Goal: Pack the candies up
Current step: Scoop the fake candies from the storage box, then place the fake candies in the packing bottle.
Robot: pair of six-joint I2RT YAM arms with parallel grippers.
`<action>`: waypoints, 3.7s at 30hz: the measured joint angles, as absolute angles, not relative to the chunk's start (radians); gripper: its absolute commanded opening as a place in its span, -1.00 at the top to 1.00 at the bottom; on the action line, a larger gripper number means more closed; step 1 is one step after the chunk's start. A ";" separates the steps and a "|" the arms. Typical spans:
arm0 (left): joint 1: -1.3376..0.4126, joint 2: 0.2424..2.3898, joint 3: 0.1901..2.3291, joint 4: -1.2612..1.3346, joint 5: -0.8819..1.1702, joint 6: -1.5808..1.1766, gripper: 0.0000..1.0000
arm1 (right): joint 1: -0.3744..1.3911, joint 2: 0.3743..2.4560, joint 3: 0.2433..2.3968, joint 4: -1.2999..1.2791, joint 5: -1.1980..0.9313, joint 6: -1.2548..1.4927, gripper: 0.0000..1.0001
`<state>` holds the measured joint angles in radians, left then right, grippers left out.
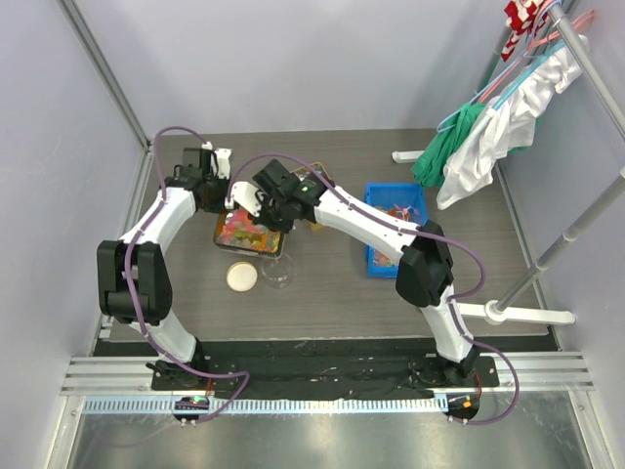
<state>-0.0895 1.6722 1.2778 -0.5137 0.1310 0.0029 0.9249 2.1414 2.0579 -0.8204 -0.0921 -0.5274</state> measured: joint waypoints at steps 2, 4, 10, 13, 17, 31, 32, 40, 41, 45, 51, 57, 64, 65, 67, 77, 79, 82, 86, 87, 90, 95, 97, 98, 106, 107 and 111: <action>-0.089 1.672 1.278 -0.513 0.132 0.003 1.00 | 0.915 2.128 2.042 -0.810 -0.093 -0.523 0.98; -0.089 1.672 1.278 -0.513 0.133 0.002 1.00 | 0.906 2.109 2.018 -0.802 -0.093 -0.519 0.98; -0.077 1.672 1.278 -0.513 0.138 -0.002 1.00 | 0.889 2.045 1.951 -0.786 -0.096 -0.519 0.98; -0.060 1.672 1.278 -0.513 0.155 -0.017 1.00 | 0.889 2.005 1.930 -0.796 -0.096 -0.522 0.98; -0.023 1.672 1.278 -0.513 0.173 -0.028 1.00 | 0.889 1.938 1.895 -0.803 -0.096 -0.533 0.98; 0.084 1.639 1.279 -0.517 0.196 -0.040 1.00 | 0.898 1.773 1.750 -0.938 -0.072 -0.608 0.98; 0.089 1.637 1.279 -0.519 0.200 -0.039 1.00 | 0.902 1.764 1.731 -0.948 -0.066 -0.617 0.98; 0.123 1.637 1.279 -0.529 0.203 -0.016 1.00 | 0.936 1.746 1.636 -1.011 -0.013 -0.670 0.98; 0.128 1.637 1.279 -0.529 0.203 -0.014 1.00 | 0.941 1.746 1.633 -1.021 -0.001 -0.677 0.98; 0.149 1.637 1.276 -0.528 0.204 -0.012 1.00 | 0.958 1.752 1.632 -1.033 0.031 -0.693 0.98; 0.179 1.633 1.246 -0.527 0.210 -0.007 1.00 | 0.975 1.803 1.632 -1.036 0.087 -0.714 0.98; 0.189 1.618 1.212 -0.525 0.215 0.002 1.00 | 0.976 1.844 1.632 -1.053 0.122 -0.731 0.98; 0.192 1.603 1.198 -0.515 0.229 0.004 1.00 | 0.986 1.849 1.637 -1.067 0.164 -0.750 0.98; 0.193 1.601 1.195 -0.513 0.230 0.004 1.00 | 0.989 1.851 1.641 -1.074 0.172 -0.754 0.98; 0.194 1.595 1.188 -0.509 0.232 0.004 1.00 | 0.999 1.855 1.645 -1.079 0.186 -0.761 0.98; 0.203 1.594 1.170 -0.505 0.236 0.003 1.00 | 1.025 1.886 1.659 -1.109 0.221 -0.790 0.98; 0.204 1.594 1.170 -0.503 0.237 0.003 1.00 | 1.026 1.892 1.668 -1.109 0.224 -0.794 0.98; 0.205 1.594 1.170 -0.501 0.240 0.003 1.00 | 1.026 1.897 1.680 -1.111 0.228 -0.799 0.98; 0.205 1.594 1.170 -0.497 0.244 0.002 1.00 | 1.026 1.905 1.694 -1.112 0.232 -0.805 0.98; 0.205 1.594 1.170 -0.497 0.246 0.002 1.00 | 1.026 1.908 1.699 -1.113 0.234 -0.806 0.98; 0.205 1.594 1.170 -0.497 0.249 0.002 1.00 | 1.026 1.917 1.715 -1.116 0.242 -0.810 0.98; 0.205 1.594 1.170 -0.497 0.255 0.000 1.00 | 1.030 1.930 1.744 -1.130 0.263 -0.817 0.98; 0.205 1.594 1.170 -0.497 0.255 0.000 1.00 | 1.032 1.937 1.755 -1.141 0.271 -0.820 0.98; 0.205 1.594 1.170 -0.497 0.255 0.000 1.00 | 1.033 1.940 1.760 -1.146 0.275 -0.823 0.98; 0.205 1.594 1.164 -0.494 0.262 0.000 1.00 | 1.047 1.943 1.766 -1.169 0.311 -0.837 0.98; 0.205 1.594 1.163 -0.493 0.263 0.000 1.00 | 1.049 1.943 1.766 -1.172 0.315 -0.837 0.98; 0.205 1.594 1.161 -0.490 0.270 -0.001 0.99 | 1.052 1.944 1.789 -1.190 0.320 -0.839 0.98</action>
